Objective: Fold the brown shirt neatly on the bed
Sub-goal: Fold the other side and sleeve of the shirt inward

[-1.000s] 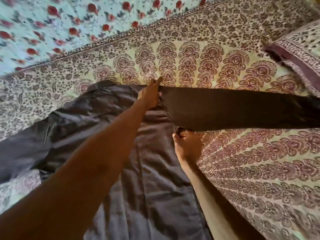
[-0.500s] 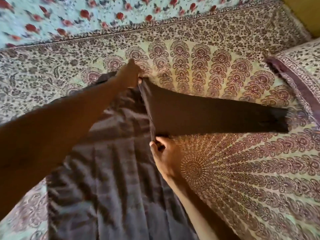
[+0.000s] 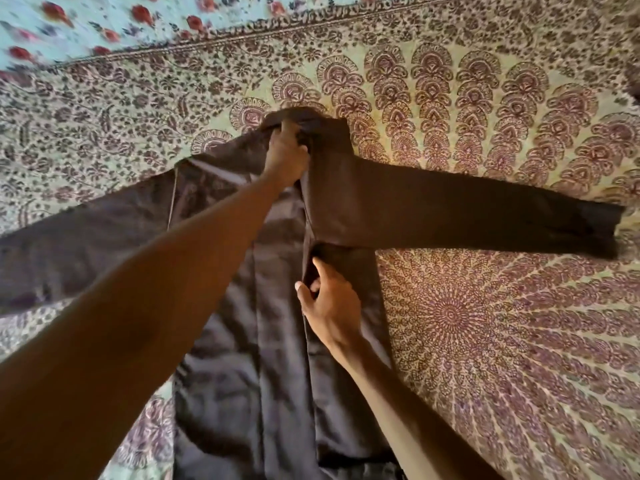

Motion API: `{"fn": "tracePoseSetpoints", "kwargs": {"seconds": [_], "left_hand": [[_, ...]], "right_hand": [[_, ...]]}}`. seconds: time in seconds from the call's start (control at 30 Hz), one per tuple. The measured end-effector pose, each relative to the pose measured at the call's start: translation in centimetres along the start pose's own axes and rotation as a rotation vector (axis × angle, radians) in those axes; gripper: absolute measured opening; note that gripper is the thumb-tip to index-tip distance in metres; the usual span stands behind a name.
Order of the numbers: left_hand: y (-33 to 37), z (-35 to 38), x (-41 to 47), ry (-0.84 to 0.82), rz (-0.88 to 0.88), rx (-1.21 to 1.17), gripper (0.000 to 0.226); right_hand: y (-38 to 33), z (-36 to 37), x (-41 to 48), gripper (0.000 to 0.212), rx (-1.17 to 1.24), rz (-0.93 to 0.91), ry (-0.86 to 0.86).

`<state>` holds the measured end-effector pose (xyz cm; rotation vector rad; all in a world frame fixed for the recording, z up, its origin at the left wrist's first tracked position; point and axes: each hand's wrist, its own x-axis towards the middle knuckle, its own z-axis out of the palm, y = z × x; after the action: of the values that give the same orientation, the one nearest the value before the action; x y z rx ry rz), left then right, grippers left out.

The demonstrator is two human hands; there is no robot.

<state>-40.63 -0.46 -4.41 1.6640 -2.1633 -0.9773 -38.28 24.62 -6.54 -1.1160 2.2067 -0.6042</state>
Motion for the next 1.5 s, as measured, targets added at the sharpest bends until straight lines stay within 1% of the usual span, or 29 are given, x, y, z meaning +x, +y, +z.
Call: {"fn": "tracePoseSetpoints", "kwargs": {"seconds": [0.1,0.2,0.27,0.37,0.47,0.53,0.57,0.67,0.73,0.8,0.83,0.87,0.9,0.93,0.97,1.03,1.1,1.17,1.23,1.3,1.37,1.4,1.43,1.47,1.5], "left_hand": [[-0.8,1.1,-5.6,0.029,-0.031,-0.081,0.041],[-2.8,2.3,-12.8,-0.045,-0.077,-0.132,0.041],[-4.2,2.9,-18.1,-0.099,-0.125,-0.118,0.042],[-6.1,3.3,-25.1,-0.147,-0.169,-0.049,0.043],[-7.5,3.4,-31.2,-0.186,-0.21,-0.033,0.036],[-7.7,3.4,-34.5,-0.228,-0.261,-0.036,0.027],[-7.7,3.4,-35.8,-0.247,-0.28,-0.032,0.025],[-8.1,3.8,-39.7,-0.361,-0.331,-0.007,0.028],[-8.9,4.2,-42.3,-0.445,-0.359,-0.042,0.028],[-10.4,4.7,-44.7,-0.496,-0.436,-0.11,0.027],[-13.0,6.5,-45.4,-0.511,-0.464,-0.127,0.024],[-14.6,7.5,-46.4,-0.513,-0.481,-0.143,0.02],[-14.6,7.3,-47.6,-0.511,-0.486,-0.157,0.016],[-13.7,6.6,-48.6,-0.496,-0.498,-0.183,0.013],[-13.7,6.4,-49.3,-0.498,-0.5,-0.17,0.015],[-13.8,6.0,-50.3,-0.489,-0.491,-0.197,0.026],[-12.8,5.0,-51.2,-0.451,-0.515,-0.227,0.022],[-13.2,5.0,-52.0,-0.526,-0.511,-0.225,0.018],[-12.9,4.7,-52.6,-0.532,-0.523,-0.219,0.014],[-13.3,4.8,-52.9,-0.555,-0.548,-0.223,0.02],[-13.8,4.5,-53.1,-0.637,-0.562,-0.201,0.025],[-13.8,4.2,-53.0,-0.663,-0.579,-0.185,0.027],[-13.6,3.8,-52.8,-0.684,-0.571,-0.151,0.027],[-13.0,3.3,-52.3,-0.698,-0.511,-0.053,0.022],[-12.1,2.6,-51.8,-0.681,-0.414,0.08,0.016]], "right_hand": [[1.3,-0.6,-4.0,0.047,0.03,0.01,-0.033],[3.5,-0.8,-8.8,0.035,-0.033,-0.004,-0.013],[5.1,-1.0,-12.2,0.031,-0.068,-0.003,-0.049],[7.4,-1.4,-17.1,0.035,-0.131,-0.051,-0.118],[9.2,-2.0,-21.0,0.035,-0.334,-0.14,-0.131],[9.7,-2.6,-22.9,0.036,-0.518,-0.212,-0.181],[9.9,-2.9,-23.6,0.035,-0.56,-0.24,-0.206],[9.8,-3.5,-26.6,0.029,-0.52,-0.259,-0.309],[9.5,-3.0,-28.9,0.023,-0.53,-0.295,-0.311],[9.4,-2.1,-31.4,0.029,-0.566,-0.314,-0.309],[9.3,-1.6,-32.4,0.034,-0.592,-0.306,-0.316],[9.4,-1.0,-33.6,0.039,-0.615,-0.303,-0.303],[9.6,-0.4,-34.7,0.042,-0.641,-0.299,-0.272],[10.0,0.0,-35.5,0.047,-0.663,-0.281,-0.229],[10.4,0.3,-36.2,0.054,-0.669,-0.255,-0.168],[11.0,0.9,-36.9,0.065,-0.642,-0.147,-0.122],[11.8,1.2,-37.6,0.06,-0.617,-0.077,-0.09],[12.1,1.3,-38.3,0.056,-0.629,-0.051,-0.098],[12.3,1.2,-39.0,0.059,-0.612,-0.002,-0.115],[12.3,0.8,-39.7,0.064,-0.573,0.098,-0.145],[12.1,0.4,-40.3,0.07,-0.534,0.193,-0.171],[12.0,0.1,-40.5,0.07,-0.51,0.233,-0.183],[11.8,-0.4,-40.5,0.064,-0.485,0.271,-0.184],[11.7,-1.0,-40.1,0.054,-0.47,0.301,-0.172],[11.5,-1.6,-39.5,0.042,-0.475,0.312,-0.148]]}}
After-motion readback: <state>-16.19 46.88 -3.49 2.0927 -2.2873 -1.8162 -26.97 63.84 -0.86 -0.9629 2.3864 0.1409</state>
